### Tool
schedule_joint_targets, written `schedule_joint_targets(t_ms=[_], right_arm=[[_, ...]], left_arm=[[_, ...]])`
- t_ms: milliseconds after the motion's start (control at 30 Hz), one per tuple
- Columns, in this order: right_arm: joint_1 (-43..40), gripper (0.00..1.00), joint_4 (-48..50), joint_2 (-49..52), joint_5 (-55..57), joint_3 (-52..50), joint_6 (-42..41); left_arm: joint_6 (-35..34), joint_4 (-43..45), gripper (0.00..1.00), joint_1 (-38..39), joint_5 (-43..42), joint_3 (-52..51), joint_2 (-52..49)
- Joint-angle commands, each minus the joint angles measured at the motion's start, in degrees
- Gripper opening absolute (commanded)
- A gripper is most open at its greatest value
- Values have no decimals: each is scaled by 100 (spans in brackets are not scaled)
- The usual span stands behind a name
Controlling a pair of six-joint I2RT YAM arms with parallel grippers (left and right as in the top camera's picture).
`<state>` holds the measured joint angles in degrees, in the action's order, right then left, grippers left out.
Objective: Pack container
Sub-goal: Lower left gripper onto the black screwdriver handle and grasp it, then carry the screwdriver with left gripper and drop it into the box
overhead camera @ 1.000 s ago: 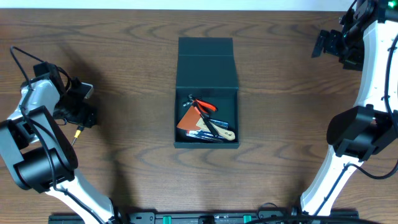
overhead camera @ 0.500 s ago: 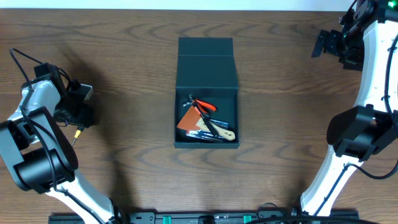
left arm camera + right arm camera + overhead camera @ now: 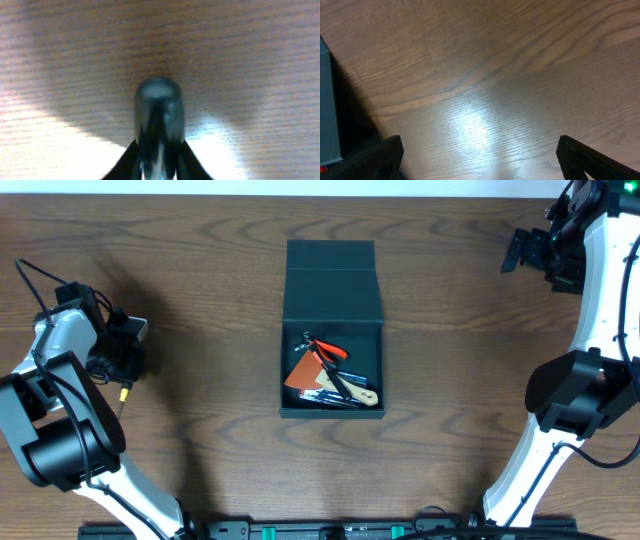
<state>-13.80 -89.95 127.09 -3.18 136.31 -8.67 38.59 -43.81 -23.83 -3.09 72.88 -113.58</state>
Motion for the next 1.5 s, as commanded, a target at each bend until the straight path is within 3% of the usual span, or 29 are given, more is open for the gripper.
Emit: schedule_joint_targets(t_ms=[0, 367, 667, 833, 1033, 1233, 1467], right_arm=[[-4, 99, -7, -20, 15, -31, 61], [-4, 99, -2, -20, 15, -31, 63], [-4, 99, 44, -20, -7, -31, 107], [0, 99, 37, -20, -7, -31, 109], [0, 99, 37, -20, -7, -31, 109], [0, 99, -31, -20, -4, -33, 264], [0, 99, -72, -20, -7, -31, 282]], left_arm=[[-214, -92, 6, 42, -146, -243, -197], [-907, -586, 5, 601, -168, 170, 428], [-1104, -1943, 6, 1910, -789, 1788, 1333], [-61, -2347, 6, 3281, -789, 2542, 1427], [1738, -2238, 6, 4970, -763, 2608, 1331], [1775, -2153, 6, 5740, -782, 2564, 914], [1779, -2120, 6, 5965, -1128, 2559, 166]])
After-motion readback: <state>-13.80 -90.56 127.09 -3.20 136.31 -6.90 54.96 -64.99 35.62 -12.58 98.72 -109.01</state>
